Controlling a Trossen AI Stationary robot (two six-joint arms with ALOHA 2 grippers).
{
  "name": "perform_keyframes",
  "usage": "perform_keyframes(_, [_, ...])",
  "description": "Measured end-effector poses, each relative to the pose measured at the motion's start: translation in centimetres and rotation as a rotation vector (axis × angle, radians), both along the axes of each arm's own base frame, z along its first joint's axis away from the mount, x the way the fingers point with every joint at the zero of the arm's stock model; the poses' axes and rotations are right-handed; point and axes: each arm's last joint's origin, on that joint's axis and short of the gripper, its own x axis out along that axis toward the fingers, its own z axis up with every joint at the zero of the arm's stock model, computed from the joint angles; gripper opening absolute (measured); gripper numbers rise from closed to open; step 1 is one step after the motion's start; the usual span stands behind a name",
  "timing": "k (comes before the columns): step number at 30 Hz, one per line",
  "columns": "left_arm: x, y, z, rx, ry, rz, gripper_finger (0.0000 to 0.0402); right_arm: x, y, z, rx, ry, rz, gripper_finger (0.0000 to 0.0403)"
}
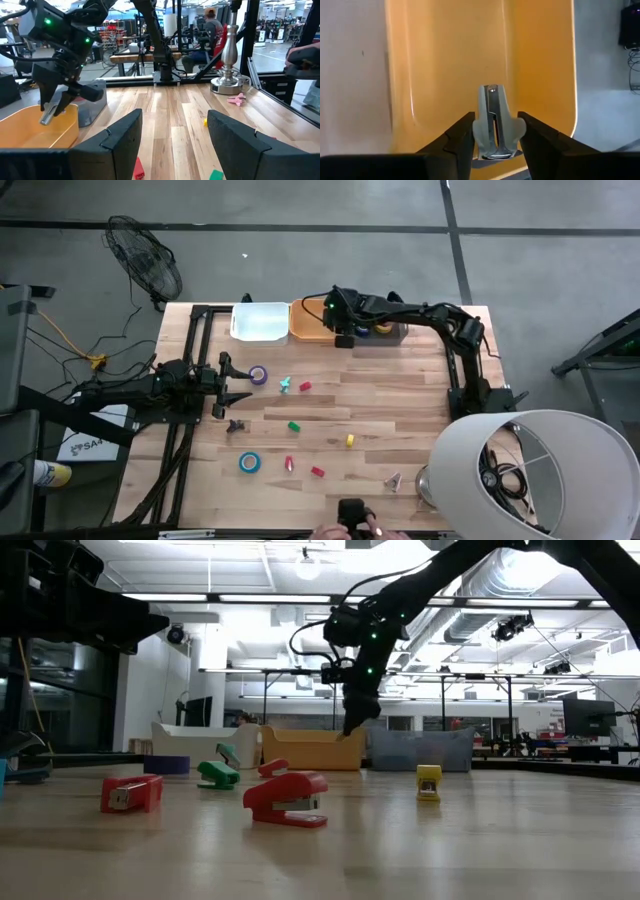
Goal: Pick and place Stapler, Stapler remover, tape
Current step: Put the white staple remover into the orange bin, then put the pink staple remover into the orange bin
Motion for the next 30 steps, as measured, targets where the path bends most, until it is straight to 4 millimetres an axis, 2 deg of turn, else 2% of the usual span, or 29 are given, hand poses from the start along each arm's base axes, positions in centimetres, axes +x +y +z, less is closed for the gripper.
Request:
perform_keyframes(5, [0.0, 0.0, 0.0, 0.0, 0.0, 0.0, 0.0221, 0.4, 0.4, 0.1, 0.009, -0.026, 0.005, 0.0159])
perform_keyframes(11, [0.0, 0.0, 0.0, 0.0, 0.0, 0.0, 0.0221, 0.5, 0.5, 0.1, 0.012, -0.039, -0.018, 0.0209])
perform_keyframes(14, [0.0, 0.0, 0.0, 0.0, 0.0, 0.0, 0.0221, 0.6, 1.3, 0.8, -0.016, -0.041, -0.024, 0.0232])
perform_keyframes(20, [0.0, 0.0, 0.0, 0.0, 0.0, -0.003, 0.0221, 0.1, 4.1, 3.5, -0.033, -0.033, -0.045, 0.0255])
perform_keyframes(30, [0.0, 0.0, 0.0, 0.0, 0.0, -0.003, 0.0221, -1.3, 11.0, 4.6, 0.128, 0.126, -0.079, 0.0256])
